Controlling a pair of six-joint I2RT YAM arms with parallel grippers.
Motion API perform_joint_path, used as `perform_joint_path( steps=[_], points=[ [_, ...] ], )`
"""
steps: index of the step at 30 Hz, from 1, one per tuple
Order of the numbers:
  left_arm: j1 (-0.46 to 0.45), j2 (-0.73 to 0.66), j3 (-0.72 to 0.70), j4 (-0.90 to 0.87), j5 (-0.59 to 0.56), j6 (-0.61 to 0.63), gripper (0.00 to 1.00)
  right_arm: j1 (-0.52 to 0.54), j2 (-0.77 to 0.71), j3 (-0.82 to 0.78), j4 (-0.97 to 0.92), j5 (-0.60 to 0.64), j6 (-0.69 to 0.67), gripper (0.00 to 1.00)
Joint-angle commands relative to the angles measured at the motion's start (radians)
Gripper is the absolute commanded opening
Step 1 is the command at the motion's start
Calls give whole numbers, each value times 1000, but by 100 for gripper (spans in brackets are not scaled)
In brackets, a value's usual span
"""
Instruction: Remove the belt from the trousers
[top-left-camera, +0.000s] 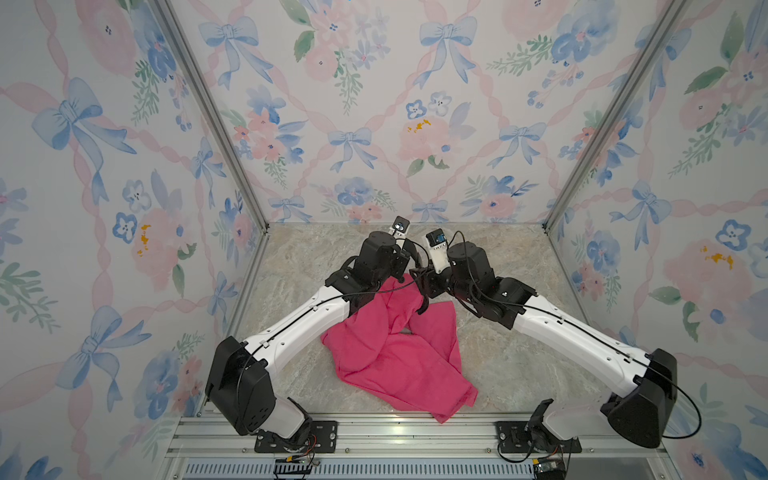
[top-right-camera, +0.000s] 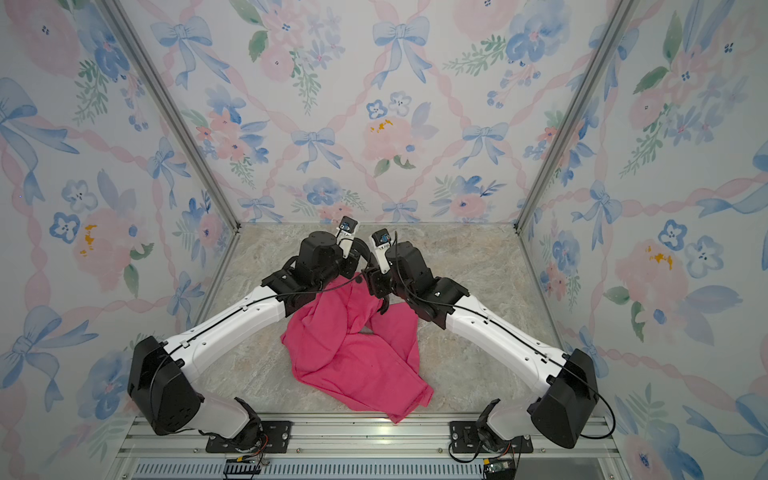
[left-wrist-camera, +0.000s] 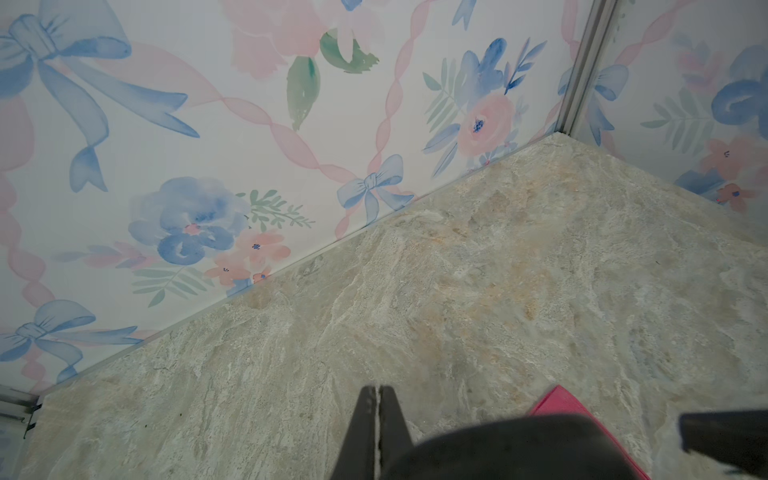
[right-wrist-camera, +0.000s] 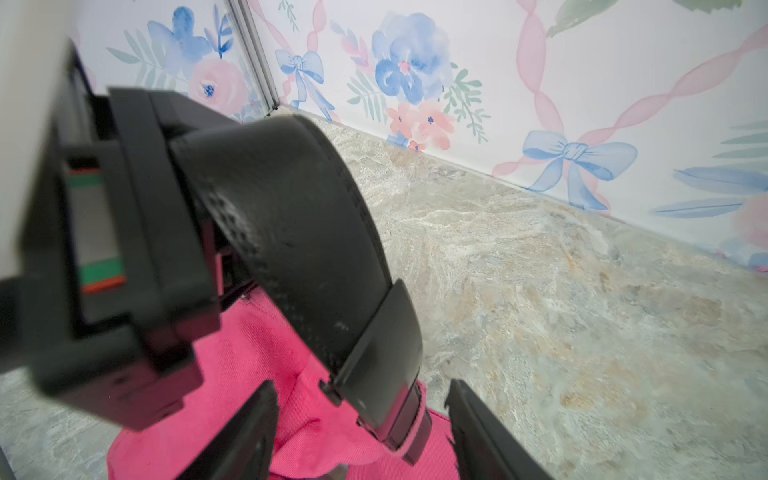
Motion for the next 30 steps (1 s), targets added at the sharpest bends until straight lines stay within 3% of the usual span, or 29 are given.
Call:
perform_joint_path(
  steps=[1,5,11,15,20,24,30],
  points=[
    [-8,-20,23,-15,-46,-53,0,7,-17,34,-85,21,6,68],
    [-9,-17,31,-22,-40,-69,0,5,12,81,-102,32,-42,58],
    [-10,-8,41,-29,-25,-81,0,7,99,190,-185,25,-69,56],
    [-11,-8,44,-31,-10,-87,0,7,128,222,-186,24,-80,47],
    [-13,-12,50,-33,9,-92,0,8,157,249,-190,25,-94,44],
    [-14,-18,53,-34,18,-93,0,7,168,252,-184,23,-96,32],
    [-17,-24,51,-36,34,-98,0,7,184,249,-184,22,-90,35]
  ],
)
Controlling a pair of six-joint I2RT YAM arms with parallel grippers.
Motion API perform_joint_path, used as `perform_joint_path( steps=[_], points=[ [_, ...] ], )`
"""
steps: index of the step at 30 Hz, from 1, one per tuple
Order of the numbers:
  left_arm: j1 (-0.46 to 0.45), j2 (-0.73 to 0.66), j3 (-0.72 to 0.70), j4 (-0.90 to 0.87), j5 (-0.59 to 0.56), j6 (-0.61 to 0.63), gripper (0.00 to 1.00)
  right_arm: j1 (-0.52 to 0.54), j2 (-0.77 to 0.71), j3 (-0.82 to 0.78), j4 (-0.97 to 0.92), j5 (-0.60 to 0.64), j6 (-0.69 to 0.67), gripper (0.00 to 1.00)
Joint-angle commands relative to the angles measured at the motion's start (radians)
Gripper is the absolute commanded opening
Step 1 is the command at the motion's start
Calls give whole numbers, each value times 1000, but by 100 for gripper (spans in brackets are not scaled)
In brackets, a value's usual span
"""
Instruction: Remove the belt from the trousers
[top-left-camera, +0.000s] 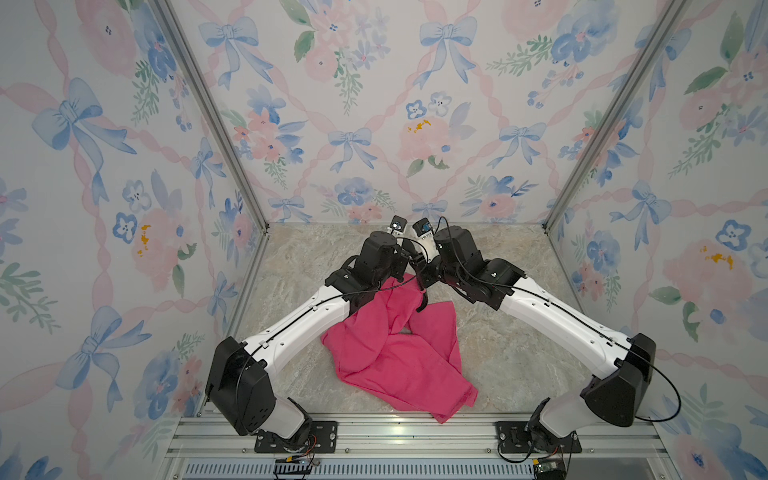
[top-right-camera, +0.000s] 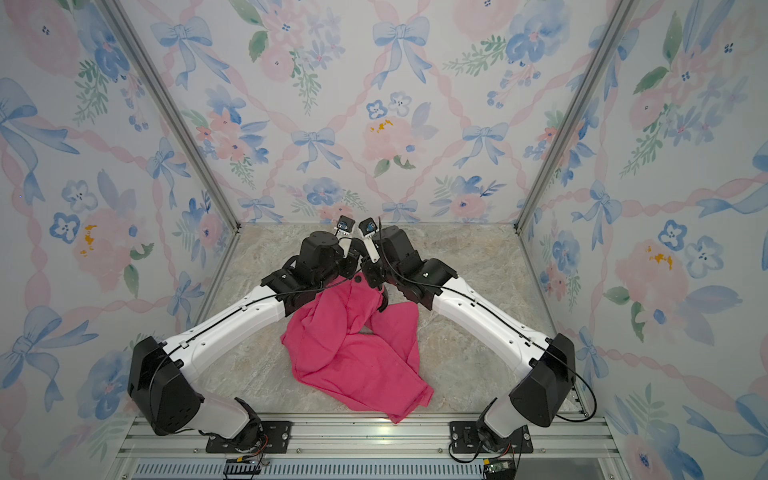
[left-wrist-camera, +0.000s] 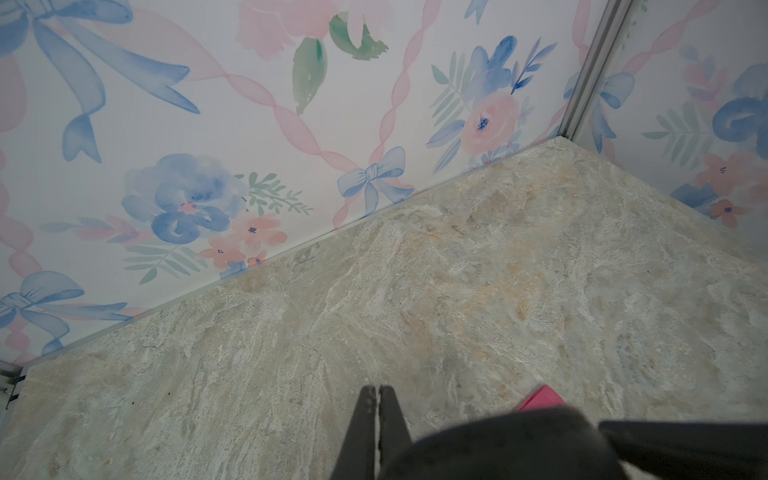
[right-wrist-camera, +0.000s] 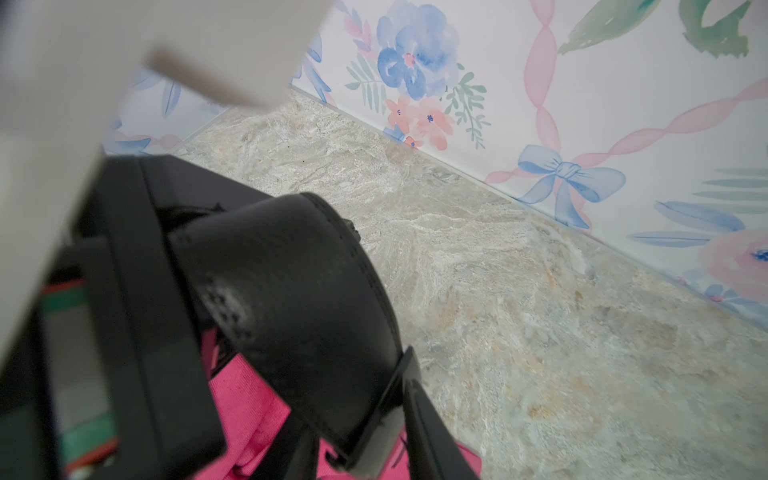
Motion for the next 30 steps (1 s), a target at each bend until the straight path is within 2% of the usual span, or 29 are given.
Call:
perform_joint_path(
  steps=[1,3,7,16,19,26,30],
  points=[
    [-11,-24,35,0,32,-34,0,8,21,23,-22,8,0,31],
    [-11,-26,34,-2,34,-35,0,8,16,18,-16,8,2,18],
    [-11,-30,31,-2,38,-36,0,6,0,2,1,3,7,0],
    [-9,-57,34,-1,86,-31,0,-15,-21,-58,35,-31,41,0],
    [0,-83,50,0,142,-31,0,-37,-42,-113,77,-54,70,0],
    [20,-145,118,7,357,-56,0,-79,-79,-249,173,-96,121,0],
    [20,-163,140,14,429,-72,0,-85,-72,-284,187,-96,127,0]
  ],
)
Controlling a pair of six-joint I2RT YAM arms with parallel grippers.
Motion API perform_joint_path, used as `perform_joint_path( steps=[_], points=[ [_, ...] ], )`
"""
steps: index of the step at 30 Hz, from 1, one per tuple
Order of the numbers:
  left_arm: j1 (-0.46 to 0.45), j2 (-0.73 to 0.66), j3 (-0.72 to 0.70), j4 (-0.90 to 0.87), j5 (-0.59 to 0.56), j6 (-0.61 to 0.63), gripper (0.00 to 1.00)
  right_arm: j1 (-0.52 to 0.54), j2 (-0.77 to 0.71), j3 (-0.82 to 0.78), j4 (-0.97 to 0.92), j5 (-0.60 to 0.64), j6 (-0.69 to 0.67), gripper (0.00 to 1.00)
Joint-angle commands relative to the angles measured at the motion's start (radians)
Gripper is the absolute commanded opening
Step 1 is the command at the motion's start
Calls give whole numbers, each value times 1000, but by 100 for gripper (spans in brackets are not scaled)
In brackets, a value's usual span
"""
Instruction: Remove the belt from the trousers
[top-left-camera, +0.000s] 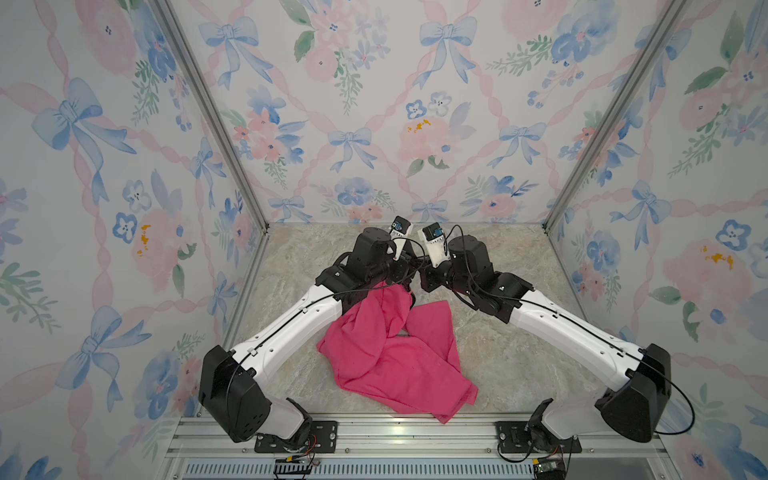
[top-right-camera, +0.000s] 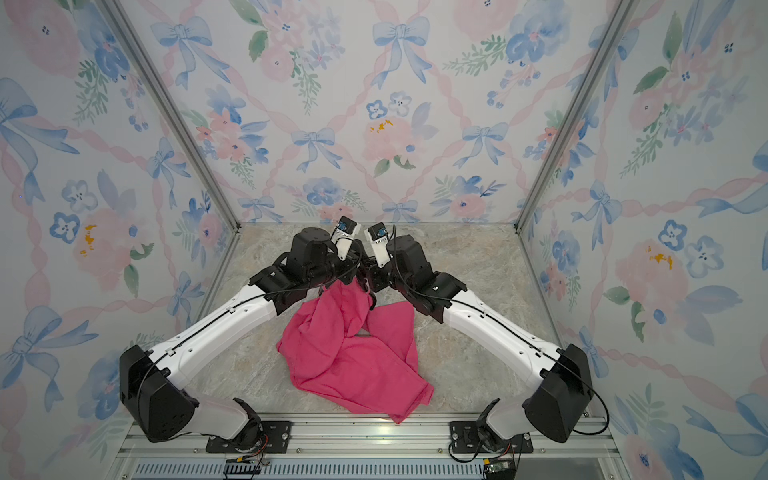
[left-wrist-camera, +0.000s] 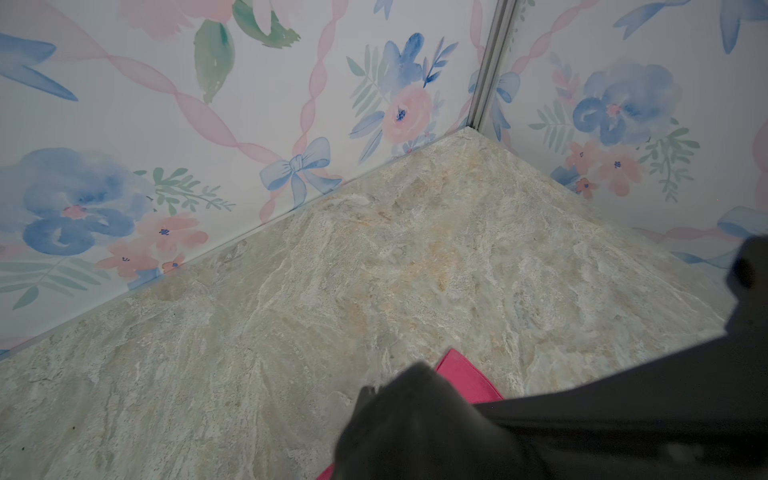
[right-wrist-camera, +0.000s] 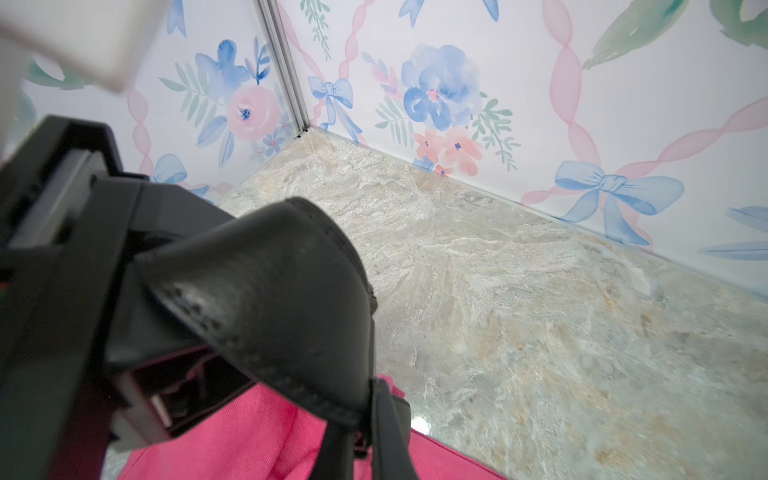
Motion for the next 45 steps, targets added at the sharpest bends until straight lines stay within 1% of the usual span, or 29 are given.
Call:
perform_joint_path(
  steps=[1,8,15,19,26,32,34,36,37,38,39,45],
  points=[
    [-5,-116,95,141,170,-54,0,-46,45,-65,-78,34,53,0],
    [-3,-126,105,149,190,-46,0,-45,63,-87,-79,36,56,0],
    [-1,-98,95,154,227,-41,0,-48,61,-95,-93,23,56,1],
    [-1,-76,108,159,240,-37,0,-50,65,-92,-118,21,49,5],
    [-1,-45,150,161,251,-31,0,-71,48,-130,-129,28,52,8],
    [-1,-17,182,163,282,-37,0,-97,31,-180,-122,25,58,15],
    [-1,-3,188,162,297,-42,0,-100,30,-187,-124,22,58,16],
    [-2,12,191,161,306,-45,0,-105,31,-188,-125,19,56,14],
    [-3,18,191,162,309,-45,0,-105,32,-188,-126,18,53,11],
    [-3,25,191,164,309,-45,0,-105,33,-187,-128,16,52,4],
    [-5,32,190,164,309,-44,0,-106,34,-187,-130,15,49,0],
    [-4,54,212,166,316,-42,0,-108,40,-200,-128,23,43,0]
  ],
)
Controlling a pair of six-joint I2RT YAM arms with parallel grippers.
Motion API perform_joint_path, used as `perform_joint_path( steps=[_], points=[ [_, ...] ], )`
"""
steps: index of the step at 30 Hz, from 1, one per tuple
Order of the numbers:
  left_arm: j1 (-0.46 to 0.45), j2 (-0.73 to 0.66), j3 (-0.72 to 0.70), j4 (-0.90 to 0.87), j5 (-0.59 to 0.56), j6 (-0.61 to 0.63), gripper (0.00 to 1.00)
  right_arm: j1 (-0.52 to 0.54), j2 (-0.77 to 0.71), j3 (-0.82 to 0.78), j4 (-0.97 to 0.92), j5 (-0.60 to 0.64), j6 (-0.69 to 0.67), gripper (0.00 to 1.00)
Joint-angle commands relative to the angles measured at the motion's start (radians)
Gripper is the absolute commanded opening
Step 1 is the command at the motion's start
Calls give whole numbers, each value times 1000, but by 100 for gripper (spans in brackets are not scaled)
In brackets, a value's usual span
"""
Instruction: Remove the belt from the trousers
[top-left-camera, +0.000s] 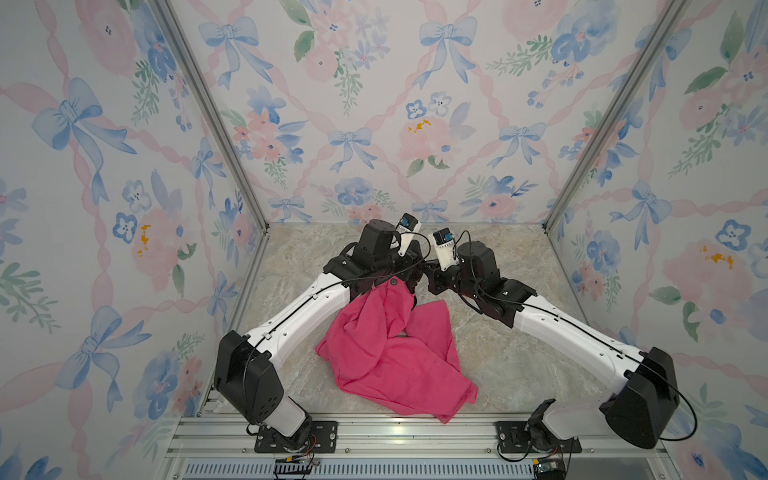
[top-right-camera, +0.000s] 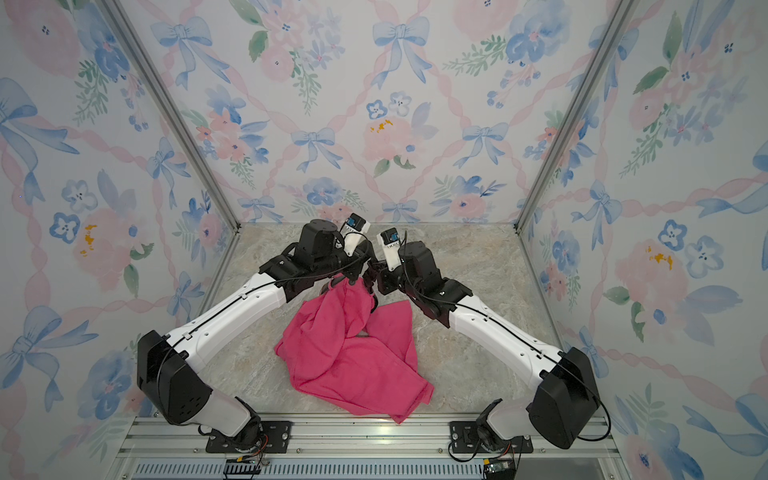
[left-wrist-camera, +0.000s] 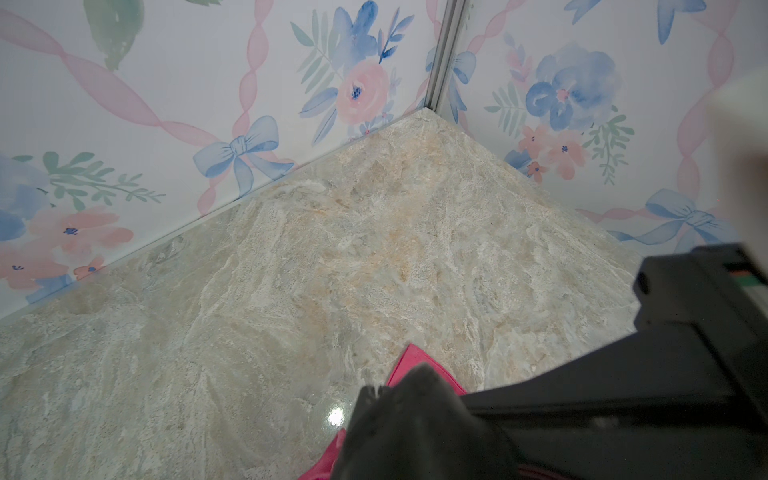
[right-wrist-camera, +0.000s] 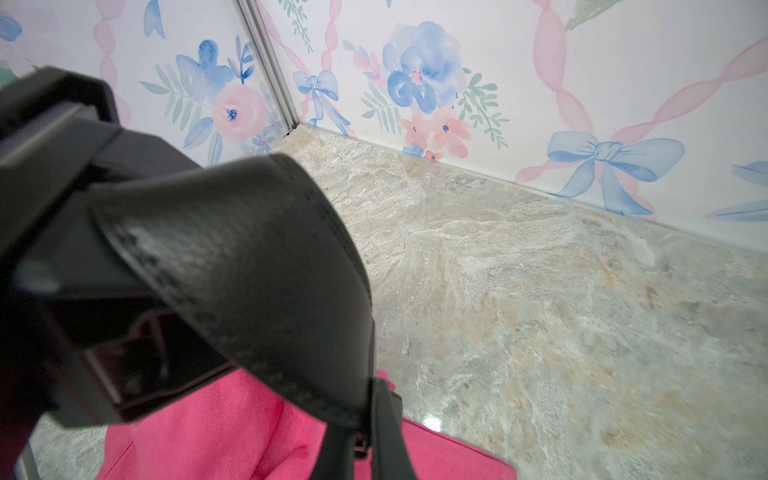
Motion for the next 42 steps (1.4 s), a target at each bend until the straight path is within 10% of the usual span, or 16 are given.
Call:
perform_joint_path(
  steps=[1,17,23,42],
  points=[
    [-27,-59,122,213,162,-36,0,-39,74,-72,-207,71,18,1],
    [-25,-64,204,215,214,-73,0,-55,116,-109,-183,52,30,17],
    [-23,-68,210,217,208,-72,0,-58,122,-124,-169,38,36,0],
    [-17,-86,262,226,249,-107,0,-64,148,-165,-141,19,52,9]
  ],
)
